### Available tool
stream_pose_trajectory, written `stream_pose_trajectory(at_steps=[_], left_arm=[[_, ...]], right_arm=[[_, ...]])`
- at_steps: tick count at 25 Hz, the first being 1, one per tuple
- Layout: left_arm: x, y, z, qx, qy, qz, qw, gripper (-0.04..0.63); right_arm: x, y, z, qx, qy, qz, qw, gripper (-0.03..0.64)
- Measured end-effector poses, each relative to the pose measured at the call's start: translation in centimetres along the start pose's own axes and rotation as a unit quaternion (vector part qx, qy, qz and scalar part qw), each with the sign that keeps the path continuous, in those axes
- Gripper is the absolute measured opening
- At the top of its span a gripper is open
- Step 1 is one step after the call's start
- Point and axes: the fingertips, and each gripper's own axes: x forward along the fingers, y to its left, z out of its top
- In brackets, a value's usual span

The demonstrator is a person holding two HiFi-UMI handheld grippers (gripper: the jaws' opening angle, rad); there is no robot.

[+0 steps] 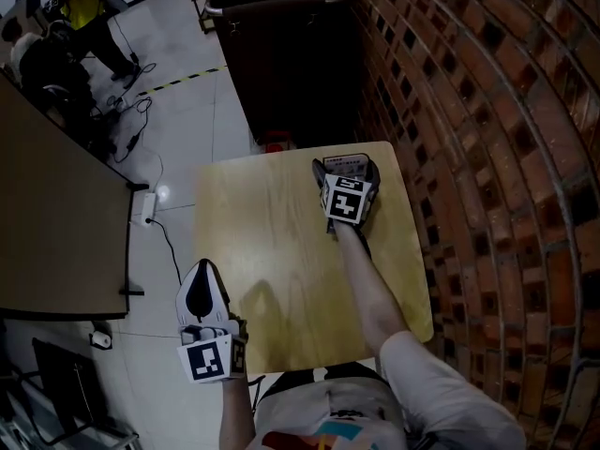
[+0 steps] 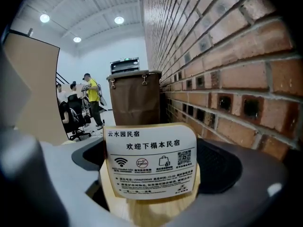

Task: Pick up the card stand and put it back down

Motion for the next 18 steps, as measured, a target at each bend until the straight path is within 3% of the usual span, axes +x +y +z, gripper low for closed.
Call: stream_pose_trajectory(at_steps=[18], left_arm=[[0.0,0.6,-0.7,-0.003,0.007,0.013,0.9999,0.005]], right_arm=[[1.7,-0.2,-1.9,-0.012,0.034,0.005,0.999,0.572]])
